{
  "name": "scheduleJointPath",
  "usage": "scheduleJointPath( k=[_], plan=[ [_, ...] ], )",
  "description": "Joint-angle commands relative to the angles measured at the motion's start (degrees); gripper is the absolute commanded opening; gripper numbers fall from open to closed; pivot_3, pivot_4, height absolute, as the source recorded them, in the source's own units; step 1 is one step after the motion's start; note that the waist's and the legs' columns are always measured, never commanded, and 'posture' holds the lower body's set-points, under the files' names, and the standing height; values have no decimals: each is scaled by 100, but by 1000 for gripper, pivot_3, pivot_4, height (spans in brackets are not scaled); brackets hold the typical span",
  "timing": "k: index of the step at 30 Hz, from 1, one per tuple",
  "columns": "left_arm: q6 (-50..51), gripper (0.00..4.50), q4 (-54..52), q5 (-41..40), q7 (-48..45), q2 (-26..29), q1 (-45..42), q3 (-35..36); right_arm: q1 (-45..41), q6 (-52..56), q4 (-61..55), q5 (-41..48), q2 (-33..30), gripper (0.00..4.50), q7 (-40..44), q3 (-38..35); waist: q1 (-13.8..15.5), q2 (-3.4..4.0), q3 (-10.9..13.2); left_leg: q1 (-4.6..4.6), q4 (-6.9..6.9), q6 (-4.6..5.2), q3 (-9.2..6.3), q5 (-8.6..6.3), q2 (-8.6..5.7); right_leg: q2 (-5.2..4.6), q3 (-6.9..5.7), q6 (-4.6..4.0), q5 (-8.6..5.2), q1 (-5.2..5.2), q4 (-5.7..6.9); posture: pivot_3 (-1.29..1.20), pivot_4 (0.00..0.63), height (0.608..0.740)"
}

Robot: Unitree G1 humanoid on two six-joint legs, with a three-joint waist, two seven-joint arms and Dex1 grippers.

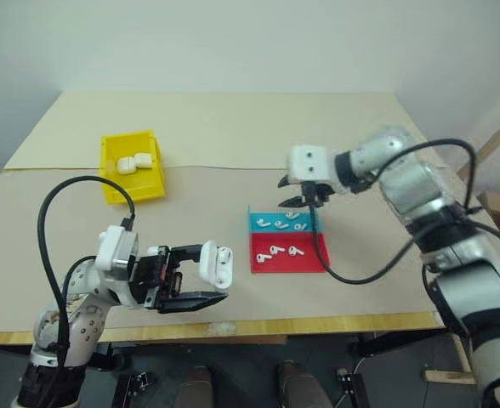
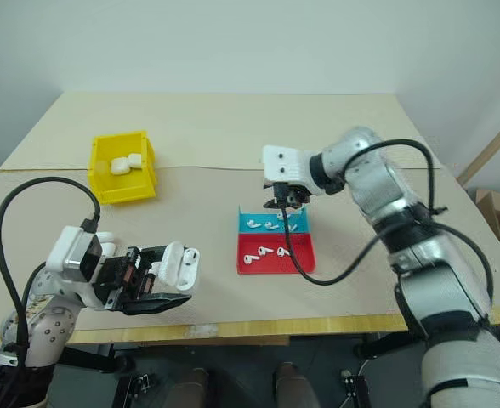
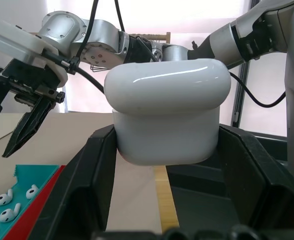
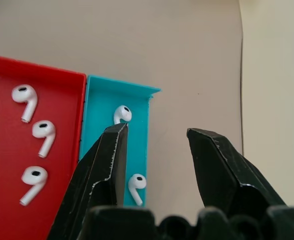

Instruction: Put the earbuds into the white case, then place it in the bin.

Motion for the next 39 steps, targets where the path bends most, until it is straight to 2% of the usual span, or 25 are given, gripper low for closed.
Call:
scheduleJointPath(
  k=[1, 7, 15, 22, 39],
  plan=[
    [-101, 2767, -148, -31, 42, -45, -76, 7, -749, -736, 963, -776, 300, 2302, 322, 487, -30, 2, 1, 0, 0, 0, 0, 0, 0, 0, 0, -1, 1, -1, 2, 0, 150, 740],
    [-123, 2767, -184, -4, 106, -83, -100, -19, -1574, -1422, 2624, -1369, 871, 2302, 986, 872, -29, 5, 3, 1, 1, 0, -4, 0, 0, -2, -5, -2, 1, 1, 3, 0, 150, 740],
    [-145, 2767, -419, 22, 255, -103, 92, -32, -2011, -1864, 4227, -2181, 1556, 2302, 549, 1077, -83, 14, 9, 8, -3, 0, -4, 0, 1, -1, -4, -4, 2, 0, 11, 0, 150, 740],
    [-165, 2767, -537, 39, 386, -138, 195, -49, -2068, -1950, 4769, -2490, 1835, 2302, 135, 967, -81, 18, 11, 8, -5, -1, -5, 0, 0, -1, -4, -5, 2, 0, 14, 0, 150, 740],
    [-259, 2767, -528, 71, 379, -118, 289, -47, -2021, -2107, 5025, -2813, 1929, 2302, -397, 838, -84, 21, 13, 9, -6, -1, -5, 0, -1, 0, -4, -5, 1, 0, 18, 0, 150, 740]
  ],
)
